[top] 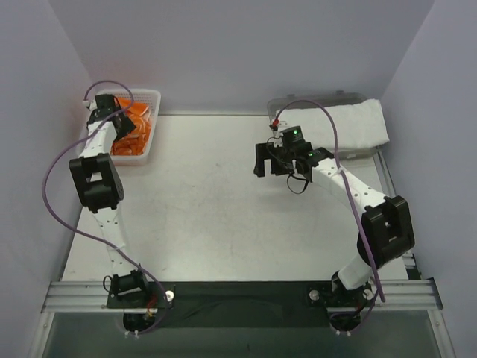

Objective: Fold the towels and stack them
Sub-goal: Grab crumpled towel, then move the towel to the center of the board

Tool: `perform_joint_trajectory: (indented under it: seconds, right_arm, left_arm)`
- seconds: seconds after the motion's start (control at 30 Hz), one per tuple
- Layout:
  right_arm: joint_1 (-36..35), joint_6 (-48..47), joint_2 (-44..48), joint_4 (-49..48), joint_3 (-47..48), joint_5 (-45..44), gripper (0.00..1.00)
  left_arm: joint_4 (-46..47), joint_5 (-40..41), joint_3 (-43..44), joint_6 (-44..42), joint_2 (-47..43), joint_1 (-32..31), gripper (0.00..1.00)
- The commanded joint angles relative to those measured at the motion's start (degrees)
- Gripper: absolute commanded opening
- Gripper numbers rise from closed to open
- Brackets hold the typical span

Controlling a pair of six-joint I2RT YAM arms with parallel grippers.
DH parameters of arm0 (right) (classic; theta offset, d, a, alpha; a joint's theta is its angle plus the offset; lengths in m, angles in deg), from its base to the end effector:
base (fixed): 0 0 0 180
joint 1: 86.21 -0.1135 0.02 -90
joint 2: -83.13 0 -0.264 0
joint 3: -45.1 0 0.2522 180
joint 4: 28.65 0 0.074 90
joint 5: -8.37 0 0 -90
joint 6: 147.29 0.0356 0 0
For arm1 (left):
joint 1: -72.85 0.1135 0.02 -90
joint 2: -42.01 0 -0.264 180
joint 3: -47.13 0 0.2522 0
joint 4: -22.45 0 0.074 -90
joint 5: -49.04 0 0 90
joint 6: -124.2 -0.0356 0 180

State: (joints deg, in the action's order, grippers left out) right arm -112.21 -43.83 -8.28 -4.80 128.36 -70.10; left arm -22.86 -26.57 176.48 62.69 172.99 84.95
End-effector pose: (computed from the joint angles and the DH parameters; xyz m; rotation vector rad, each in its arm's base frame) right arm 0.3281 0.1679 0.2840 -0.3588 2.1504 0.6142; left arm 0.5059 0.1175 0.2264 -0.9288 2.1727 0.1622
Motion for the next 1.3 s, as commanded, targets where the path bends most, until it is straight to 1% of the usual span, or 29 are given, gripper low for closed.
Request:
perform_joint_trajectory:
  seconds: [0.0,0.03,0.13,0.17,0.23,0.27,0.3,0.33,0.43,0.47,0.6,0.77,0.9,0.97,1.1,1.13,1.17,1.23,1.27]
  right_arm:
    - [-0.7,-0.5,-1.0,-2.2,3.6,1.0,0.98]
    - [-0.8,-0.5,-1.3,-2.2,3.6,1.3,0.98]
    - [-1.2,-0.3,-2.1,-2.4,3.5,1.4,0.98]
    - [-1.2,-0.4,-2.3,-2.4,3.6,1.4,0.98]
    - [-1.2,-0.3,-2.2,-2.4,3.3,1.4,0.98]
    - [-1.2,-0.3,-1.9,-2.4,3.1,1.5,0.98]
    - [-1.2,-0.4,-1.7,-2.4,2.8,1.6,0.98]
    - [-1.2,-0.4,-1.3,-2.5,2.5,1.5,0.98]
    - [-1.2,-0.4,-0.5,-2.5,1.3,1.4,0.98]
    - [-1.2,-0.4,0.4,-2.5,0.9,1.6,0.98]
    - [-1.2,-0.5,3.8,-2.5,-0.8,0.7,0.98]
    - [-1.2,0.0,8.4,-3.0,-4.1,0.7,0.98]
    - [-1.2,0.2,11.7,-3.1,-6.7,0.7,0.98]
    - [-1.2,0.3,13.6,-3.1,-7.4,0.6,0.98]
    - [-1.2,1.0,17.2,-3.1,-8.5,0.3,0.98]
    - [-1.2,1.2,18.5,-3.0,-8.8,0.2,0.98]
    - [-1.2,1.2,19.0,-2.9,-8.9,-0.1,0.98]
    - [-1.2,1.2,20.2,-2.3,-9.2,-0.9,0.98]
    - [-1.2,1.3,20.6,-2.0,-9.3,-1.1,0.97]
  left_arm:
    - [-2.2,-1.0,5.4,0.8,5.1,-0.1,0.97]
    - [-2.8,-0.9,6.9,0.9,6.2,-0.1,0.96]
    - [-5.0,-1.4,8.2,0.9,9.2,-0.3,0.89]
    - [-5.3,-1.7,8.6,0.7,9.7,-0.2,0.82]
    - [-5.5,-1.9,9.2,-0.7,11.0,-0.1,0.59]
    - [-6.1,-1.7,10.4,-1.3,11.4,-0.2,0.45]
    - [-6.7,-1.7,11.3,-1.9,11.8,-0.2,0.05]
    - [-7.2,-1.6,12.0,-2.7,11.6,-0.1,0.00]
    - [-7.2,-2.6,13.0,-3.5,7.9,-0.1,0.00]
    - [-7.3,-4.4,13.5,-4.0,6.6,-0.1,0.00]
    - [-9.7,-6.4,18.3,-5.7,-4.5,-0.7,0.00]
    - [-9.8,-7.7,20.9,-5.7,-18.7,-3.2,0.00]
    - [-10.1,-9.9,22.6,-4.9,-26.3,-5.5,0.00]
    - [-10.2,-11.7,20.3,-4.6,-31.1,-7.3,0.00]
    - [-10.1,-13.2,15.2,-5.0,-38.9,-15.0,0.00]
    - [-9.9,-13.0,13.8,-5.0,-40.3,-18.5,0.00]
    - [-9.9,-13.7,12.7,-5.1,-43.0,-20.1,0.00]
    - [-8.8,-14.4,6.6,-3.6,-46.1,-23.9,0.00]
    - [-7.9,-17.6,3.7,-3.2,-49.4,-25.2,0.00]
